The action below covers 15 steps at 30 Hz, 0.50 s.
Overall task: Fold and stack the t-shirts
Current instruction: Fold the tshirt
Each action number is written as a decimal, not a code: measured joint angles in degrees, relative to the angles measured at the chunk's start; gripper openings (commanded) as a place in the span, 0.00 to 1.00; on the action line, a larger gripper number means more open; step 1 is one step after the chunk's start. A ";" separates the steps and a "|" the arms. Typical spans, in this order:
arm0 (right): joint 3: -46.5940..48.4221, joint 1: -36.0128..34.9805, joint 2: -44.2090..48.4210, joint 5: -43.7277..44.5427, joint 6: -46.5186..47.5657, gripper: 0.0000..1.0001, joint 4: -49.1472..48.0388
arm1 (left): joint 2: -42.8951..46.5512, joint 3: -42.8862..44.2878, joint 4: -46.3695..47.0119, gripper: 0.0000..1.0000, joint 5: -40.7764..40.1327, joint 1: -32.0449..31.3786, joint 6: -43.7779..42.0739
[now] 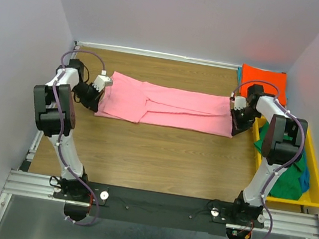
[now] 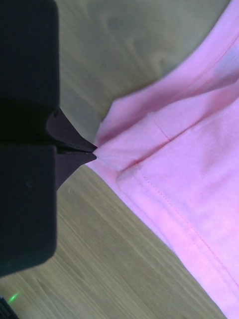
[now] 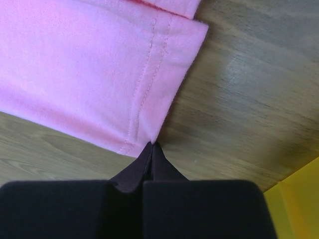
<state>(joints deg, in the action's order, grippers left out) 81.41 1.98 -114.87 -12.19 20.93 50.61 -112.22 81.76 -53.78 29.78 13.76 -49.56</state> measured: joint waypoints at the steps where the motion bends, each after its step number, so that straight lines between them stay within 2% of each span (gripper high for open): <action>1: -0.22 0.00 0.02 0.11 0.20 0.00 0.02 | -0.28 -0.94 0.07 0.00 -0.28 0.02 0.13; 8: -0.85 0.00 0.31 0.15 1.20 0.02 -0.09 | -0.59 -3.63 0.79 0.00 -0.59 0.11 2.36; 9: -0.85 0.00 0.31 0.15 1.20 0.06 -0.09 | -0.59 -3.63 0.83 0.09 -0.59 0.13 2.64; 10: -0.85 0.00 0.31 0.15 1.22 0.16 -0.09 | -0.59 -3.63 0.85 0.23 -0.59 0.13 2.78; 11: -0.85 0.00 0.31 0.15 1.20 0.25 -0.09 | -0.59 -3.63 0.87 0.23 -0.59 0.13 2.97; 12: -0.83 0.00 0.37 0.15 1.25 0.33 0.02 | -0.48 -3.61 0.92 0.32 -0.57 0.13 2.73; 13: -0.83 0.00 0.44 0.17 1.46 0.39 0.20 | -0.37 -3.61 0.74 0.36 -0.52 0.15 2.91; 14: -0.83 0.00 0.66 0.13 1.73 0.45 0.50 | -0.11 -3.58 0.61 0.39 -0.52 0.15 2.89; 15: -0.66 0.00 0.83 0.09 1.73 0.46 0.83 | 0.28 -3.54 0.57 0.40 -0.55 0.15 2.64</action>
<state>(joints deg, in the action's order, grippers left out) 80.75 1.98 -114.04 -12.10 22.65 51.44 -111.94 78.22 -53.21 29.23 13.91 -46.92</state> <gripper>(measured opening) 0.386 0.350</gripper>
